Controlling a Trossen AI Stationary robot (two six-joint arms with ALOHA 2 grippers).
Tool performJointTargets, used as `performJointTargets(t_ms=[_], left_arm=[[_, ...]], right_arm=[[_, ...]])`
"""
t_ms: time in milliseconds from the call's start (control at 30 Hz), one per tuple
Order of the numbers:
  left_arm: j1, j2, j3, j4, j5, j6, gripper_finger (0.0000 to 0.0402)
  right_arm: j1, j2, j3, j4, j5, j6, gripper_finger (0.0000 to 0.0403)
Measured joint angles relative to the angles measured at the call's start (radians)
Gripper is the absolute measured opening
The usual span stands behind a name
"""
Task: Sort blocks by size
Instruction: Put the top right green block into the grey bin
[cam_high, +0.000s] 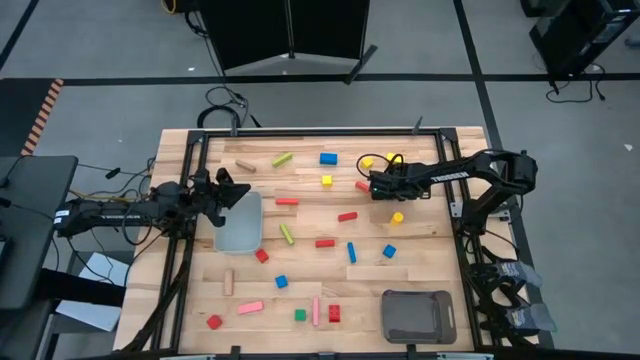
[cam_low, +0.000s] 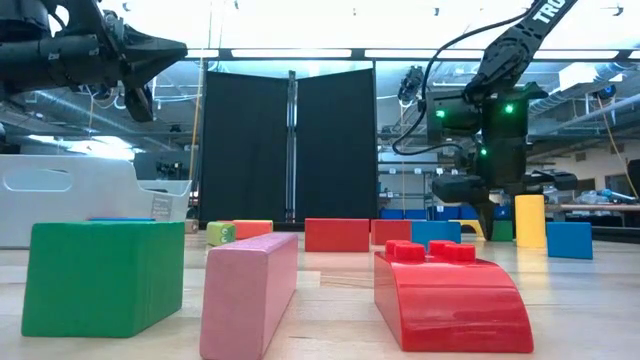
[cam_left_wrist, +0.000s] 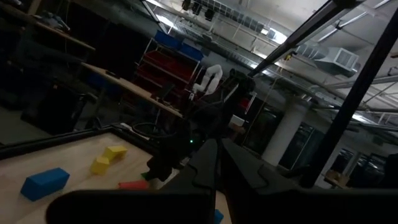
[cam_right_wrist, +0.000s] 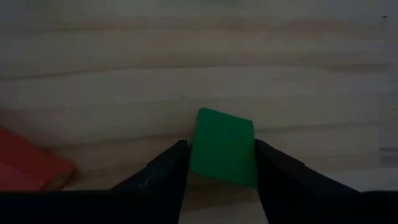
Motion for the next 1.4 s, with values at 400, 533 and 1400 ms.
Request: performJointTargets(t_ms=[400,533,1400], left_arm=[[0.000,0.000,0.002,-0.015,0.002,0.000,0.0028],[0.000,0.000,0.002,-0.033,0.003,-0.005,0.0028],[0.000,0.000,0.002,-0.082,-0.042,-0.140,0.0028]], right_arm=[[0.001,-0.003,-0.001,0.003,0.014,0.004,0.0153],[0.021,-0.020,-0.001,-0.008,0.030,0.004,0.0153],[0.389,0.054,0.108,1.189,0.205,-0.620,0.0153]])
